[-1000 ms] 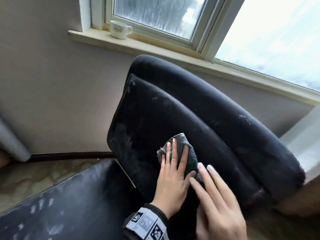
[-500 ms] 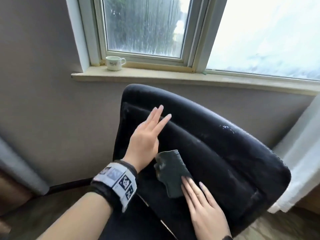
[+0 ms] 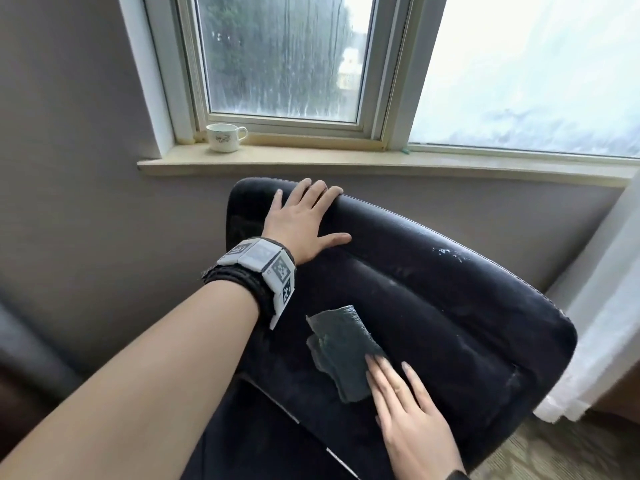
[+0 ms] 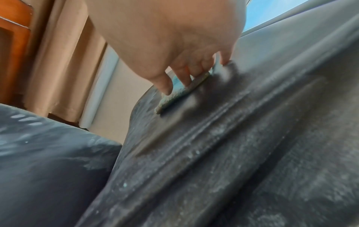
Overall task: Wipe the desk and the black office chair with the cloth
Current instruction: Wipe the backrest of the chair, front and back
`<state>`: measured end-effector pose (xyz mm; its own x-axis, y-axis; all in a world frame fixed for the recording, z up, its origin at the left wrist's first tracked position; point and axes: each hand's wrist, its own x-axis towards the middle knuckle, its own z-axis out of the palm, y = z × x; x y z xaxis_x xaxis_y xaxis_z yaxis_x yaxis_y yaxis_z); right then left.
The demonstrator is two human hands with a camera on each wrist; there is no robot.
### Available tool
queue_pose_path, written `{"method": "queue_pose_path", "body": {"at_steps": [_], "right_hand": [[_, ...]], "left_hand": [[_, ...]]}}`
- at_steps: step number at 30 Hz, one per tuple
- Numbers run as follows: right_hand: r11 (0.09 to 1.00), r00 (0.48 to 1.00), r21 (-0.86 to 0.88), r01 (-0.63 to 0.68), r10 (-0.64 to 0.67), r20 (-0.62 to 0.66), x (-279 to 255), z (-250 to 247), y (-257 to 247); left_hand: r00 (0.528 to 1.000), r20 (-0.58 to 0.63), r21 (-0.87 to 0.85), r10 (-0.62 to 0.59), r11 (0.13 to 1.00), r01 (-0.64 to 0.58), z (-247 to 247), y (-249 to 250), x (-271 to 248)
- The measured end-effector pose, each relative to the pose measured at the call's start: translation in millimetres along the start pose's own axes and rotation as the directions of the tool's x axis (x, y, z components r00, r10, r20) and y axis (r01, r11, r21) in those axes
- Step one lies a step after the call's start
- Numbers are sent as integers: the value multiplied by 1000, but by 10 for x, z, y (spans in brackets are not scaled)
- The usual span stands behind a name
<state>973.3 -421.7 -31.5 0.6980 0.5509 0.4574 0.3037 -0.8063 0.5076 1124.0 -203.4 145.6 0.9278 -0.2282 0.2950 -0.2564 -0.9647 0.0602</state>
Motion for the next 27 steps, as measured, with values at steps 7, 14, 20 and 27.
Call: {"method": "queue_pose_path", "body": {"at_steps": [7,14,20,27], "right_hand": [[990,996,121,-74,78,-33,321,-47,-182],[976,991,179,-127,131,-9,769,-33,-572],[955,979,219,-199,204,-1,1191,1,-1025],[907,947,327,-264,308,-90,1600,75,-1618]], "left_hand": [[999,-10,121,-45,992,46,-41,-371,-63],[999,6,351,35,936,-35,-86,-1019,-198],[997,67,450,36,891,-63,-201,-1590,-462],[995,87,550,38,831,-80,-412,-2219,-959]]}}
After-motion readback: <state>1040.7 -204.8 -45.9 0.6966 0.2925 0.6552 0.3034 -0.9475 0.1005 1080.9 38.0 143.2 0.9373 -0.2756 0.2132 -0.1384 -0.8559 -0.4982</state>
